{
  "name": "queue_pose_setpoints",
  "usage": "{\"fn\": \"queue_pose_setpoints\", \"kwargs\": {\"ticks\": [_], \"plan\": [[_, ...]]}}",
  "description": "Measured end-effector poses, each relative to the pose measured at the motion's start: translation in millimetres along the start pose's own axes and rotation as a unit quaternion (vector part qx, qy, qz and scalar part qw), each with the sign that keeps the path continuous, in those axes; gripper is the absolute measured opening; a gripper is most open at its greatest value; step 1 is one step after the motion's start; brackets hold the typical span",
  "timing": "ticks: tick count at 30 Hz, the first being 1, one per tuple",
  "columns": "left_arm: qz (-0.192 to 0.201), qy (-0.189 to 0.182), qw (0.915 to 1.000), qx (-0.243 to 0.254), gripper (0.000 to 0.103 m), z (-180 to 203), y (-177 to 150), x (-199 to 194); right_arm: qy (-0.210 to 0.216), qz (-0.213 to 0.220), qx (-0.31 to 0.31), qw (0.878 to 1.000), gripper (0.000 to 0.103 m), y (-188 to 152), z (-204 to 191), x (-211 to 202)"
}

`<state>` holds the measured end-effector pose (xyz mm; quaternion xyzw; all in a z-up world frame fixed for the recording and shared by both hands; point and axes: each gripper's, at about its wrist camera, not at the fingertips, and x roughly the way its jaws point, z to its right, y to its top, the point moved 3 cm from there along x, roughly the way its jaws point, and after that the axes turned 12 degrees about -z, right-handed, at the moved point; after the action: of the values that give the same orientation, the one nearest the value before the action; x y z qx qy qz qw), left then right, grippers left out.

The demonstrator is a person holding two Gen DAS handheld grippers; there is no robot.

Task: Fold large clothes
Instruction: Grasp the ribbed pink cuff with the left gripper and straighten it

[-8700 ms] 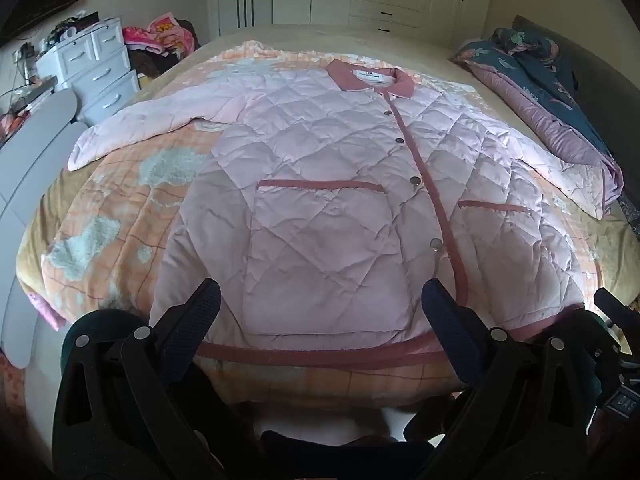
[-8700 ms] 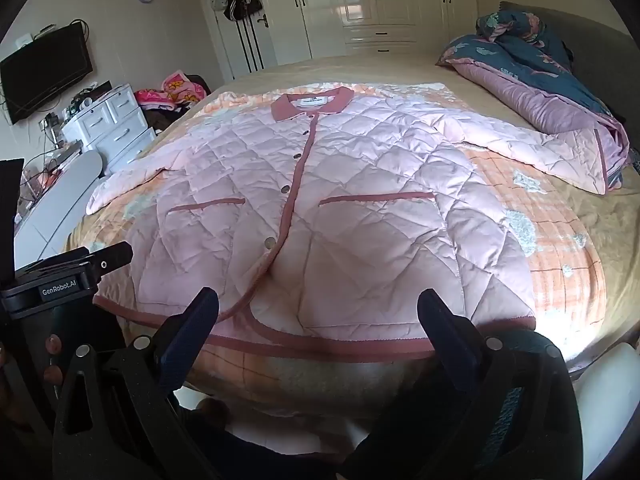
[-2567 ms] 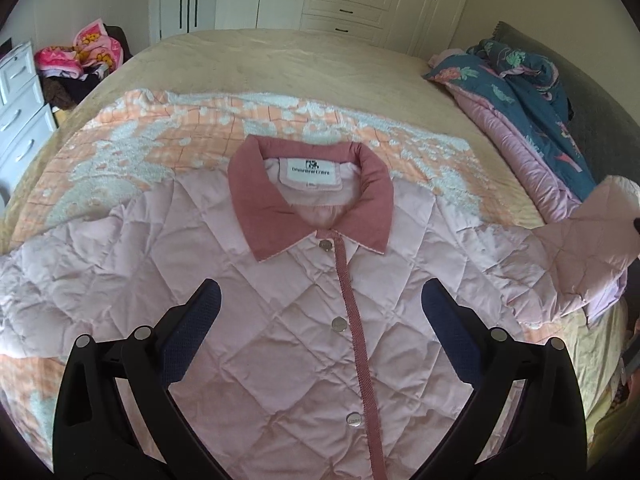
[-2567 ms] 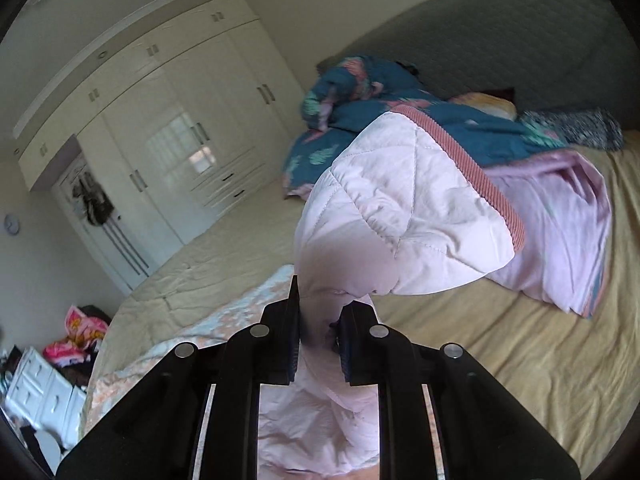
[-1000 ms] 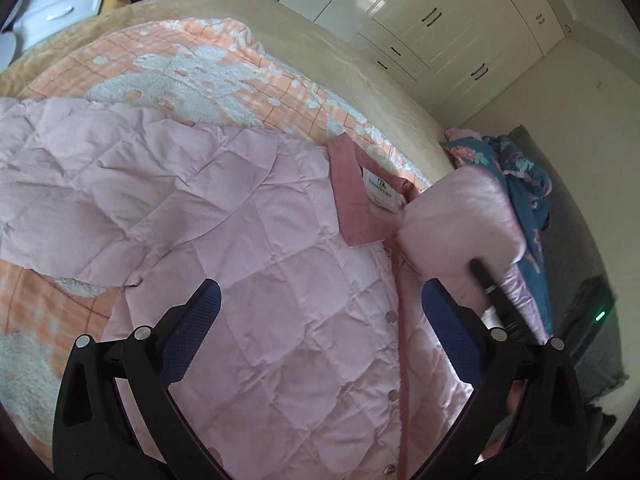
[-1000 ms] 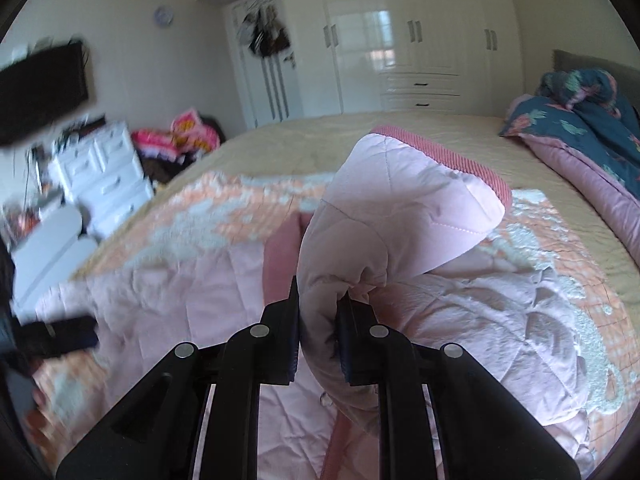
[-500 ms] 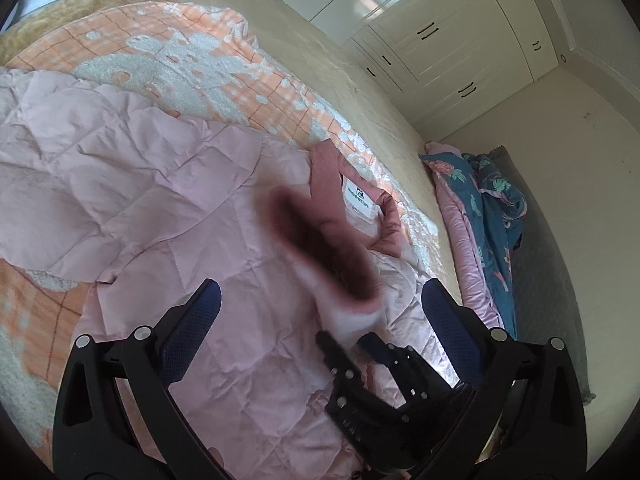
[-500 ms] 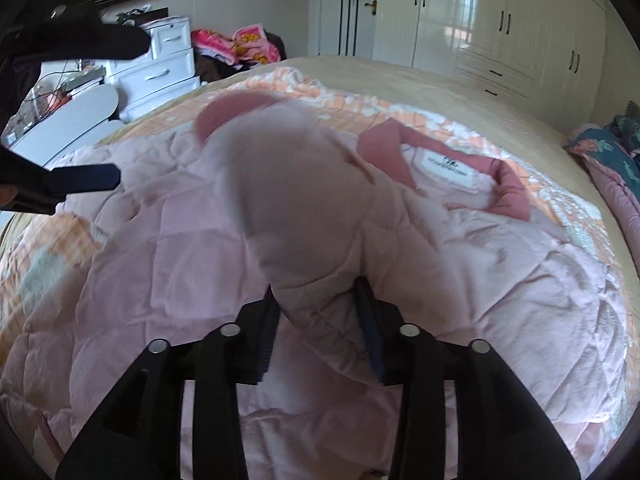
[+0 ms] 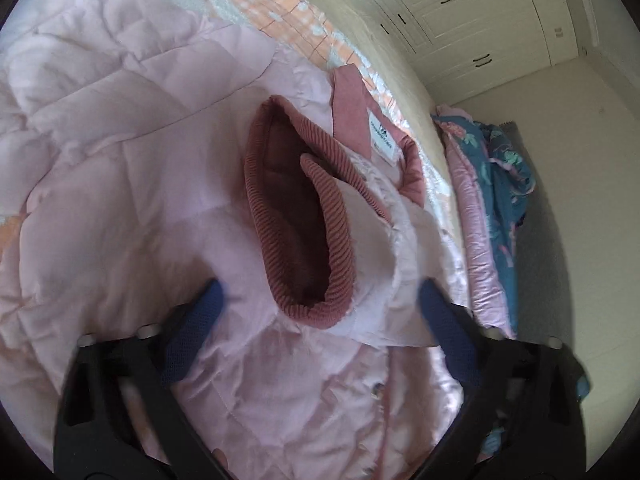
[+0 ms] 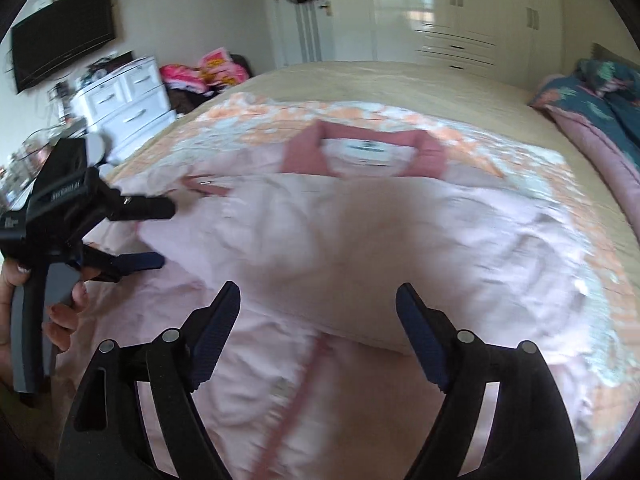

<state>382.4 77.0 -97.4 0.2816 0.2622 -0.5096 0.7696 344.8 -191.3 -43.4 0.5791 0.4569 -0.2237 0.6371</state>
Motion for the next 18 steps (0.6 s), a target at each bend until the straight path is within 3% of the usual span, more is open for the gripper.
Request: {"fn": "queue_pose_setpoints", "kwargs": {"ticks": [1, 3, 5, 7, 11, 18], "plan": [[0.003, 0.001, 1.0, 0.007, 0.039, 2.3, -0.4, 1.5, -0.01, 0.001, 0.009, 1.0, 0.079, -2.9, 11.3, -4.5], [0.007, -0.002, 0.9998, 0.019, 0.026, 4.8, -0.6, 3.5, -0.051, 0.003, 0.028, 0.998, 0.079, -9.3, 36.7, -13.0], [0.02, 0.007, 0.9988, 0.044, 0.016, 11.3, -2.2, 0.7, -0.118, 0.004, 0.027, 0.993, 0.079, -13.4, 55.3, -17.7], [0.032, 0.01, 0.9976, 0.06, 0.014, 18.9, -2.3, -5.8, -0.144, 0.007, 0.033, 0.989, 0.079, -13.3, 69.1, -21.4], [0.059, 0.054, 0.9919, 0.098, 0.014, 26.5, 0.3, -22.7, -0.104, 0.013, 0.081, 0.991, 0.079, -5.3, 89.1, -23.4], [0.028, 0.131, 0.9872, 0.086, 0.015, -2.8, -10.0, 4.9, -0.084, -0.032, 0.086, 0.992, 0.079, 7.4, 95.9, 11.5]]}}
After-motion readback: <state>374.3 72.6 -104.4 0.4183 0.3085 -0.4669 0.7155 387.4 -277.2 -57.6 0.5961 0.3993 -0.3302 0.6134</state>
